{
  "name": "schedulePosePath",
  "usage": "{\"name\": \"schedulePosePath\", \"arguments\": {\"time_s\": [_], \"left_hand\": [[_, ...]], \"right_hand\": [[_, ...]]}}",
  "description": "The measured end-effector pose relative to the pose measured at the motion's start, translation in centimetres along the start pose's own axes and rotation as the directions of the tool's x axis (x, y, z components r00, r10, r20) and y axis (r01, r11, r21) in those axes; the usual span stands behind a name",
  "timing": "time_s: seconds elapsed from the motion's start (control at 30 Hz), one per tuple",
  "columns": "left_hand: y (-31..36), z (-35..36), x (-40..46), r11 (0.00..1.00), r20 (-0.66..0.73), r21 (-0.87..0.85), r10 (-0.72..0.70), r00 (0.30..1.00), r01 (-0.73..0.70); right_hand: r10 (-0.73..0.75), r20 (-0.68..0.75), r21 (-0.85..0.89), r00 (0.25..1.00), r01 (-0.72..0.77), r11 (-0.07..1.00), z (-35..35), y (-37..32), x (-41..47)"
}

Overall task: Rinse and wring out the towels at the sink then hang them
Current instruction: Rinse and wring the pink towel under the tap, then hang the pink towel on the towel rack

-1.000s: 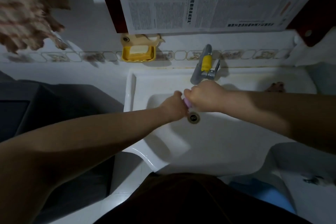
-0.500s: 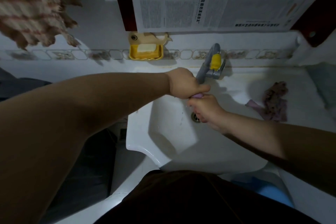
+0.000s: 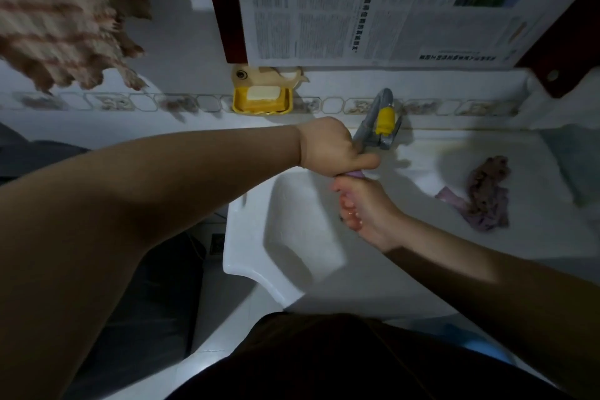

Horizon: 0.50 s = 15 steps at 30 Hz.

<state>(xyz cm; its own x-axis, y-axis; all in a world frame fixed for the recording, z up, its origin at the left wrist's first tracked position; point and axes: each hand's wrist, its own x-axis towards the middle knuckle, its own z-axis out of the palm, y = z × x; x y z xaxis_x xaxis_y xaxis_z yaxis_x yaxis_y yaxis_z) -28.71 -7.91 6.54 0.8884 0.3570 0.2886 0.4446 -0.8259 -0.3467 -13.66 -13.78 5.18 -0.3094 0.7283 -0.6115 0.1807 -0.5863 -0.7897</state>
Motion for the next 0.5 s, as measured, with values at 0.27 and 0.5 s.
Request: {"name": "schedulePosePath", "arguments": {"time_s": [0.27, 0.5], "left_hand": [[3.1, 0.4, -2.0, 0.885, 0.032, -0.04, -0.462, 0.886, 0.463], [7.0, -1.5, -2.1, 0.013, 0.731, -0.398, -0.599, 0.326, 0.917]], "right_hand": [[-0.132, 0.061, -0.449, 0.989, 0.145, 0.882, -2.3, 0.3, 2.2], [-0.528, 0.222, -0.666, 0.82, 0.523, 0.532, -5.8, -0.2, 2.7]]}}
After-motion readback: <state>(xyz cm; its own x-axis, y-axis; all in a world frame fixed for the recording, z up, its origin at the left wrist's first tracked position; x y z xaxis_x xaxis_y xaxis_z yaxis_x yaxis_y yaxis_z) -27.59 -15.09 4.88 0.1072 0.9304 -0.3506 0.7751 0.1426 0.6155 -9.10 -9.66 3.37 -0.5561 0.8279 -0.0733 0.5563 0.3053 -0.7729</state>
